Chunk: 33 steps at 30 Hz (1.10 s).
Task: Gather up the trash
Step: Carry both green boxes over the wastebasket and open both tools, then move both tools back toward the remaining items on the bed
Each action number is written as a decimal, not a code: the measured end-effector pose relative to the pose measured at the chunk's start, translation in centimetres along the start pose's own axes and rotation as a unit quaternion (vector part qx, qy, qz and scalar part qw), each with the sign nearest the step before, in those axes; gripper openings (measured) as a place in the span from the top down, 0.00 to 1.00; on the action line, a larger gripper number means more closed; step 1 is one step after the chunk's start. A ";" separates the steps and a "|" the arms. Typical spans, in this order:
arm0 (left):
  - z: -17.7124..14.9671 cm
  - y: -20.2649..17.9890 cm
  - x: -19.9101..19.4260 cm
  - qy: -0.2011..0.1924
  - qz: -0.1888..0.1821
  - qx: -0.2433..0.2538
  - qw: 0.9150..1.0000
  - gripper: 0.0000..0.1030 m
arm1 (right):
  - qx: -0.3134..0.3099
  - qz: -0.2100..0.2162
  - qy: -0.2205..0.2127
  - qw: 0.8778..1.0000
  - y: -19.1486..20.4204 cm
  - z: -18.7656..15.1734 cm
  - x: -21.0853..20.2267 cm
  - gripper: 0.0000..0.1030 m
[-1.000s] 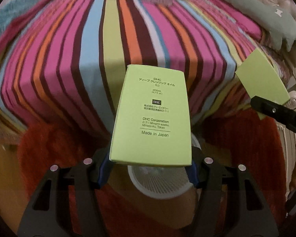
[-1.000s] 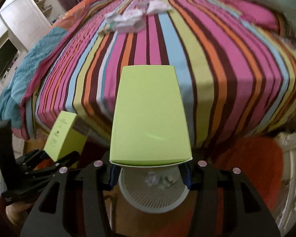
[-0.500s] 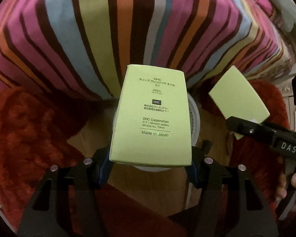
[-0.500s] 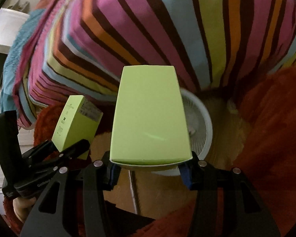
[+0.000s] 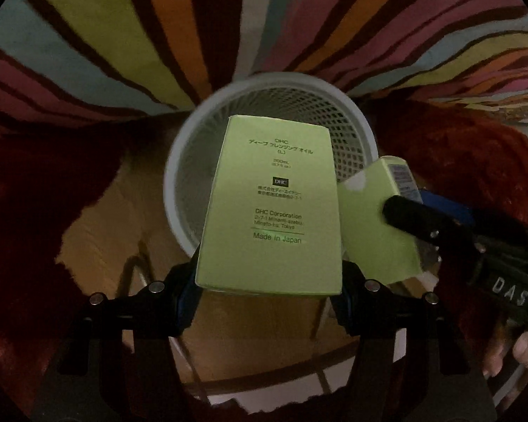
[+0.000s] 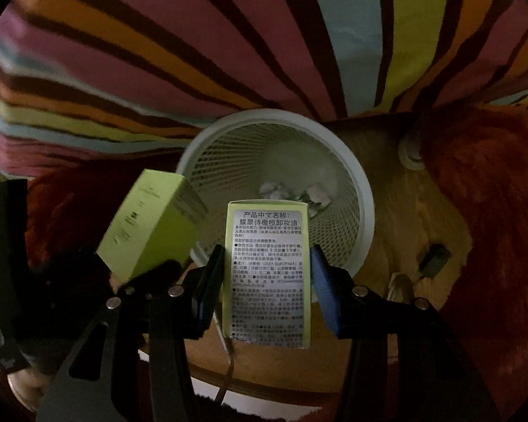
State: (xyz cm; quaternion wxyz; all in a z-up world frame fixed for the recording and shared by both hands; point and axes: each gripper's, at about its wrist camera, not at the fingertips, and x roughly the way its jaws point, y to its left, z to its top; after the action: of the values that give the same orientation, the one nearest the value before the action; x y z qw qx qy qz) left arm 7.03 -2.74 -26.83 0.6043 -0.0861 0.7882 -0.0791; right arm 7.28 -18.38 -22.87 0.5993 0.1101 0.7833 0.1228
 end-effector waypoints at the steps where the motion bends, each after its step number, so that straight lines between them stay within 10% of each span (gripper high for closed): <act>1: 0.3 0.0 0.4 0.001 0.008 -0.001 1.000 0.41 | -0.001 -0.002 0.004 1.000 0.2 0.2 0.3 0.55; 4: 0.8 0.7 1.7 0.017 0.020 -0.013 1.000 0.40 | -0.002 -0.005 0.013 1.000 0.0 0.4 1.0 0.54; 6: 1.1 1.0 2.7 0.027 0.022 -0.027 0.999 0.19 | 0.003 -0.011 0.019 1.000 -0.2 0.7 1.5 0.51; 9: 1.3 1.5 3.5 0.032 0.017 -0.040 0.999 0.18 | 0.014 -0.025 0.021 0.999 -0.6 0.9 1.8 0.29; 33: -1.0 1.0 -2.3 -0.068 -0.014 -0.043 0.997 0.14 | 0.027 -0.017 -0.056 0.998 -0.7 -0.5 -1.1 0.29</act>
State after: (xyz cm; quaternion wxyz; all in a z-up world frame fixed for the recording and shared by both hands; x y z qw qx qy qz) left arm 6.59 -1.21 -24.59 0.6510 -0.1277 0.7467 -0.0476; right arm 7.06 -19.42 -21.94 0.6410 0.1192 0.7534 0.0849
